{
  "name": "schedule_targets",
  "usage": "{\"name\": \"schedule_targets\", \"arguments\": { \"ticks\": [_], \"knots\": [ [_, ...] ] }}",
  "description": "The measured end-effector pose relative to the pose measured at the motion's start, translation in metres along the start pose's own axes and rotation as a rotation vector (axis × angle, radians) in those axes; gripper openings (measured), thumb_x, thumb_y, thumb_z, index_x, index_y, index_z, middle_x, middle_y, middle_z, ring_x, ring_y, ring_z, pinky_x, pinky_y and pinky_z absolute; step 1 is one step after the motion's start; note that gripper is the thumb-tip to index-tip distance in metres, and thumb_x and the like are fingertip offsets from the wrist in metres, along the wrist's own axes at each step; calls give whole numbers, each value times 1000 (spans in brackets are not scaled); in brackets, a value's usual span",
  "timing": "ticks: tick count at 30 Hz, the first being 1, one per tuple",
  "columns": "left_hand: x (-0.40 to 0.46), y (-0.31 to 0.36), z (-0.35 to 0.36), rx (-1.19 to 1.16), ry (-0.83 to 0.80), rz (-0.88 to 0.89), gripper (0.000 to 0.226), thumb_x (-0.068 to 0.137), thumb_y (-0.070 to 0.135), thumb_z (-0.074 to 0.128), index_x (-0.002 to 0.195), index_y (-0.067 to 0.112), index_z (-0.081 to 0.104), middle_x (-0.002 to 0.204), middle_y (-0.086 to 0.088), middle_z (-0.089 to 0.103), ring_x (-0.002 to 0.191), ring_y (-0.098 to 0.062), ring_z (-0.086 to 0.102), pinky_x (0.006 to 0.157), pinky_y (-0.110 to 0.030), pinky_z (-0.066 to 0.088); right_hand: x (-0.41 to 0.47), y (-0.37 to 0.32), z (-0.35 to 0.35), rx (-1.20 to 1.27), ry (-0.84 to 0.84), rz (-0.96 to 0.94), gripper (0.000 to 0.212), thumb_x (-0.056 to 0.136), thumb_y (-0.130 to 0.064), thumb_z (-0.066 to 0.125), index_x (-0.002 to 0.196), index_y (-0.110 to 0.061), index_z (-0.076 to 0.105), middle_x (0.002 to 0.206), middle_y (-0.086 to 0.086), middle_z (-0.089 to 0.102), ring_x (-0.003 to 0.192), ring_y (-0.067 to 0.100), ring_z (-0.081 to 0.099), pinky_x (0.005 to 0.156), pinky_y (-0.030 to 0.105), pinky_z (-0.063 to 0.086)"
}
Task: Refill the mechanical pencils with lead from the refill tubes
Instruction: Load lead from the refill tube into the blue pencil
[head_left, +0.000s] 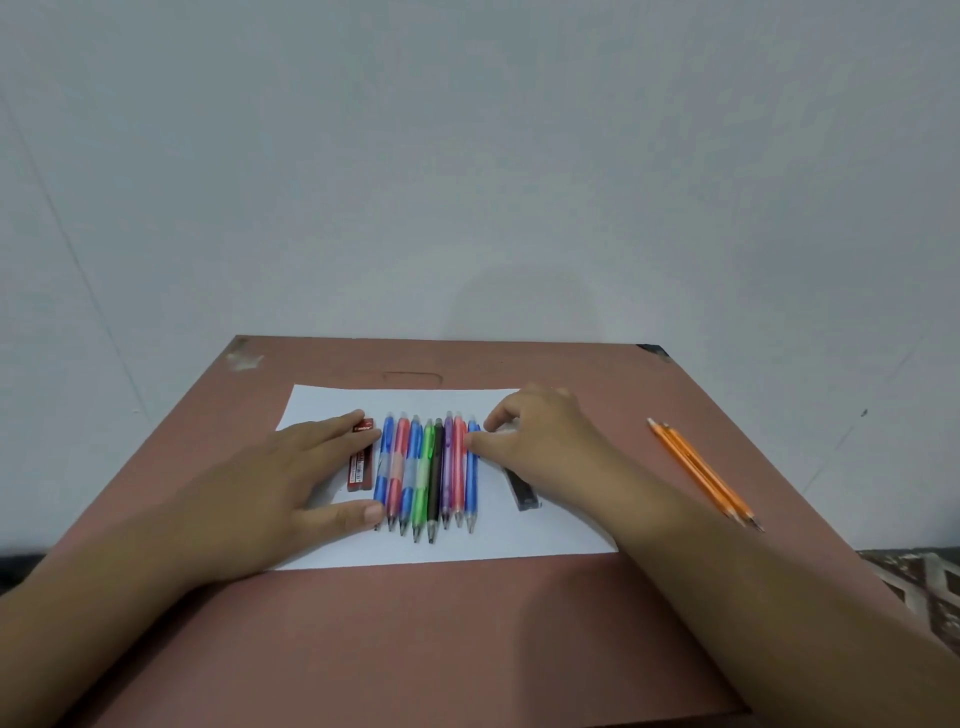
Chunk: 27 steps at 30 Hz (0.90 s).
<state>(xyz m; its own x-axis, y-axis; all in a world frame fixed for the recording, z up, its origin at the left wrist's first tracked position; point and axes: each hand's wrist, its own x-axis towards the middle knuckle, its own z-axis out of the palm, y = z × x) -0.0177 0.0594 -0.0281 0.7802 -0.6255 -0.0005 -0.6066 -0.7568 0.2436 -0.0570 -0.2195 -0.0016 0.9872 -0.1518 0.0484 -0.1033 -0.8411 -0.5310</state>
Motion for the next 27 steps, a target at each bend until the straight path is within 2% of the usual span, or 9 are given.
{"name": "schedule_targets", "arguments": {
  "ticks": [3,7,11,13,15,21,24,26,27],
  "knots": [
    [0,1,0,-6,1,5,96,69,101,20,153,56,7,161,34,-5,149,7,2,120,-22,10,1,-6,2,11,23,31,24,86,-51,71,93,-28,76,90,-22,41,126,15,42,98,41,50],
    [-1,2,-2,-6,-1,1,97,69,101,20,154,54,7,161,33,-5,149,7,3,118,-21,9,4,-10,3,12,35,57,18,83,-42,73,91,-26,77,86,-22,42,124,20,48,97,44,53],
    [0,1,-2,-11,-5,1,99,68,102,20,154,55,7,161,34,-5,149,6,3,118,-21,10,5,-10,9,-208,54,17,28,87,-50,64,104,-31,76,108,-16,61,122,17,43,96,38,41],
    [0,1,-2,-16,-8,1,98,68,101,21,154,55,7,161,33,-5,149,6,3,117,-20,10,3,-7,14,-262,111,-11,26,87,-50,60,93,-31,77,103,-17,66,116,18,44,88,38,37],
    [0,1,-2,-19,-6,0,99,68,101,20,154,53,8,162,33,-4,149,7,3,117,-19,9,1,-4,17,-241,155,-10,27,87,-46,59,77,-26,74,90,-14,69,111,18,46,85,36,41],
    [-2,2,-4,-30,-12,-5,99,68,101,22,153,55,7,160,35,-6,145,11,1,116,-19,8,-4,-3,16,-43,233,2,25,81,-31,58,66,-17,72,77,-7,67,97,16,56,73,40,58],
    [-2,-1,-4,-104,5,-8,90,68,100,28,148,63,10,158,39,-2,147,11,4,117,-20,11,-7,-9,6,175,242,26,23,82,-27,61,74,-9,71,80,8,71,67,18,63,55,45,56],
    [0,-1,-7,-165,17,-16,84,69,98,34,145,66,15,156,42,2,146,12,6,116,-21,14,-8,-13,-3,337,225,46,18,85,-24,65,80,-8,72,80,7,73,60,21,68,52,41,56],
    [3,-1,-10,-187,23,-22,85,70,97,36,146,63,18,155,43,5,145,12,9,117,-22,16,-8,-15,-8,393,222,44,16,87,-24,67,80,-10,73,80,2,74,61,15,69,54,37,56]
  ]
}}
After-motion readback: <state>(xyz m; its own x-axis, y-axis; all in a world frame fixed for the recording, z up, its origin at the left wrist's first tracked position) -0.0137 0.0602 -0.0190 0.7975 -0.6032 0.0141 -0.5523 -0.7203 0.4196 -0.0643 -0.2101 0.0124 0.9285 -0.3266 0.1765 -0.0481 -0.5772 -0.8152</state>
